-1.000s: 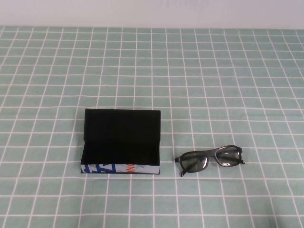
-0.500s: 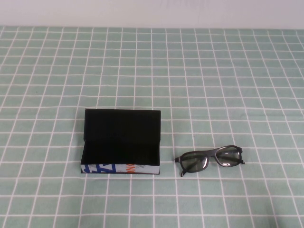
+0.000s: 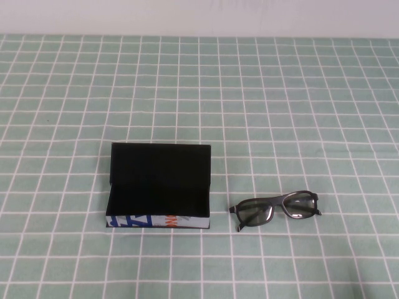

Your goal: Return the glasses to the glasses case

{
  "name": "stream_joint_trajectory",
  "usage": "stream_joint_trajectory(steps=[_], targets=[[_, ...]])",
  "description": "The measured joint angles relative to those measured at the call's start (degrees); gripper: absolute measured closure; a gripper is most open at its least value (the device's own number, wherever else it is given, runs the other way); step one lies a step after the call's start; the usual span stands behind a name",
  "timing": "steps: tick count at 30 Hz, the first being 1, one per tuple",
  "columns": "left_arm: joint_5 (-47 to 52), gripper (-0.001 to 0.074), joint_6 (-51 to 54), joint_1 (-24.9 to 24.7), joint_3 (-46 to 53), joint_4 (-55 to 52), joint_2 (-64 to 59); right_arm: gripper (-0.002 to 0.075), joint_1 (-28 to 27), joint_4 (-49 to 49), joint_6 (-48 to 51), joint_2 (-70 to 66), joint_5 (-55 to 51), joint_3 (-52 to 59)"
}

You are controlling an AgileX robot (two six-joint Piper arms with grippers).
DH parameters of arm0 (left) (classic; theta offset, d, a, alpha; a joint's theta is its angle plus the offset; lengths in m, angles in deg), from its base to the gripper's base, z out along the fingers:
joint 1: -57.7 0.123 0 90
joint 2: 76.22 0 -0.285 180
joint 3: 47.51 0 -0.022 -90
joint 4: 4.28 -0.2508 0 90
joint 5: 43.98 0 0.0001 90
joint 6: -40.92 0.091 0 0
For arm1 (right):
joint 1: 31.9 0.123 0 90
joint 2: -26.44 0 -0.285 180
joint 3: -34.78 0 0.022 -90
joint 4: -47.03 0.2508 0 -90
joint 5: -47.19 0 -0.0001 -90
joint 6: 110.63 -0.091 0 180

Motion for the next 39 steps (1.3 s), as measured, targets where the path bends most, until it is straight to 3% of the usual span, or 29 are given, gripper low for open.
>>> stream_joint_trajectory(steps=[8, 23, 29, 33, 39], targets=[[-25.39, 0.0737, -2.93, 0.0, 0.0, 0.0, 0.0, 0.0739, 0.0, -0.14, 0.0, 0.0, 21.71, 0.0], [-32.45, 0.0737, -4.09, 0.0, 0.0, 0.0, 0.0, 0.0739, 0.0, -0.14, 0.0, 0.0, 37.04, 0.0], [-46.16, 0.0737, -7.65, 0.0, 0.0, 0.34, 0.1, 0.0739, 0.0, -0.02, 0.0, 0.0, 55.34, 0.0], [-49.15, 0.0737, -9.09, 0.0, -1.91, 1.56, 0.1, 0.0739, 0.0, 0.09, 0.0, 0.0, 66.52, -0.74], [-45.96, 0.0737, -9.72, 0.0, -12.63, 1.88, 0.2, 0.0739, 0.0, 0.23, -2.64, 0.0, 62.34, -13.48]])
